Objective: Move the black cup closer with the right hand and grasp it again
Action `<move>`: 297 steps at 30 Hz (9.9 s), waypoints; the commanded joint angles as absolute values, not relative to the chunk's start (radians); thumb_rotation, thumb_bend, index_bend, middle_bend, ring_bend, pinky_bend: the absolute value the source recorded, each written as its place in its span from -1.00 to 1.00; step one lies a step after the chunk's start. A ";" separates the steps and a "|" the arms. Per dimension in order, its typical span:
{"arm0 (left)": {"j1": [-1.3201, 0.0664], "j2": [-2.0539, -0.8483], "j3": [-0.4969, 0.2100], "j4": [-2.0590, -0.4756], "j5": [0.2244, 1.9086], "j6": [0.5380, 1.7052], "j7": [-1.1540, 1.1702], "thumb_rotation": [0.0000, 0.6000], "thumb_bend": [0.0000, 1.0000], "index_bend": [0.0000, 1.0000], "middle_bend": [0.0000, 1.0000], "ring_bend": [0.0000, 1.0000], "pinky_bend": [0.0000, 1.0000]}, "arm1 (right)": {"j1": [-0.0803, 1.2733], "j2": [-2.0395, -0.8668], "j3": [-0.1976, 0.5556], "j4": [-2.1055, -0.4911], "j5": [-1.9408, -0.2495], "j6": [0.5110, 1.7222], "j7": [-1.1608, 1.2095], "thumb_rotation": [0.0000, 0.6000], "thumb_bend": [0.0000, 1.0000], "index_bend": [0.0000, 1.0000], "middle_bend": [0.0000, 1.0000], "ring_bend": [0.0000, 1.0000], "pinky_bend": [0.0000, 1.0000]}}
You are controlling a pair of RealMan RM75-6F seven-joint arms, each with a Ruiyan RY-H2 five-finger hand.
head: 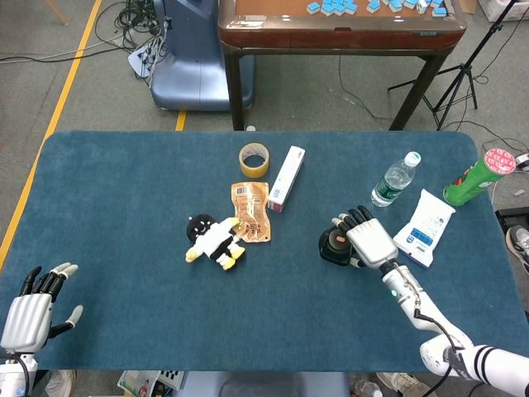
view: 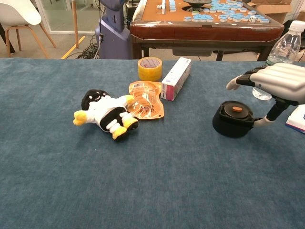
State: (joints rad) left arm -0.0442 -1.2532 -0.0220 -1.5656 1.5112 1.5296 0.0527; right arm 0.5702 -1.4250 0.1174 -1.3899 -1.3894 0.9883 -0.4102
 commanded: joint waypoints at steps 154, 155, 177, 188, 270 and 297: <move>-0.047 -1.250 -0.018 -1.569 1.496 1.501 0.052 1.00 -0.46 -0.60 -0.67 -0.58 -0.91 | 0.614 -1.263 0.067 -1.382 -1.207 0.862 -0.401 1.00 -1.00 -0.57 -0.48 -0.69 -0.84; -0.047 -1.249 -0.018 -1.568 1.496 1.500 0.051 1.00 -0.46 -0.60 -0.67 -0.58 -0.91 | 0.608 -1.253 0.061 -1.398 -1.209 0.869 -0.401 1.00 -1.00 -0.57 -0.48 -0.68 -0.84; -0.054 -1.258 -0.013 -1.558 1.513 1.495 0.041 1.00 -0.46 -0.60 -0.67 -0.58 -0.91 | 0.466 -1.123 0.004 -1.646 -1.297 1.069 -0.379 1.00 -1.00 -0.56 -0.44 -0.38 -0.84; -0.049 -1.250 -0.011 -1.575 1.498 1.491 0.058 1.00 -0.46 -0.60 -0.67 -0.58 -0.91 | 0.551 -1.195 0.056 -1.512 -1.243 0.933 -0.351 1.00 -1.00 -0.57 -0.46 -0.58 -0.84; -0.034 -1.239 0.001 -1.572 1.520 1.513 0.016 1.00 -0.46 -0.60 -0.67 -0.58 -0.91 | 0.295 -1.215 -0.124 -1.613 -1.690 1.228 -0.290 1.00 -1.00 -0.18 -0.14 -0.31 -0.84; -0.036 -1.241 0.000 -1.567 1.516 1.503 0.015 1.00 -0.46 -0.60 -0.67 -0.58 -0.91 | 0.284 -1.217 -0.110 -1.611 -1.691 1.231 -0.283 1.00 -1.00 -0.18 -0.14 -0.31 -0.84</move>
State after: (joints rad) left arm -0.0365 -1.2404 -0.0005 -1.5673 1.5162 1.5031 0.0154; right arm 0.2836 -1.2168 -0.1104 -1.6113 -1.6913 1.2310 -0.2825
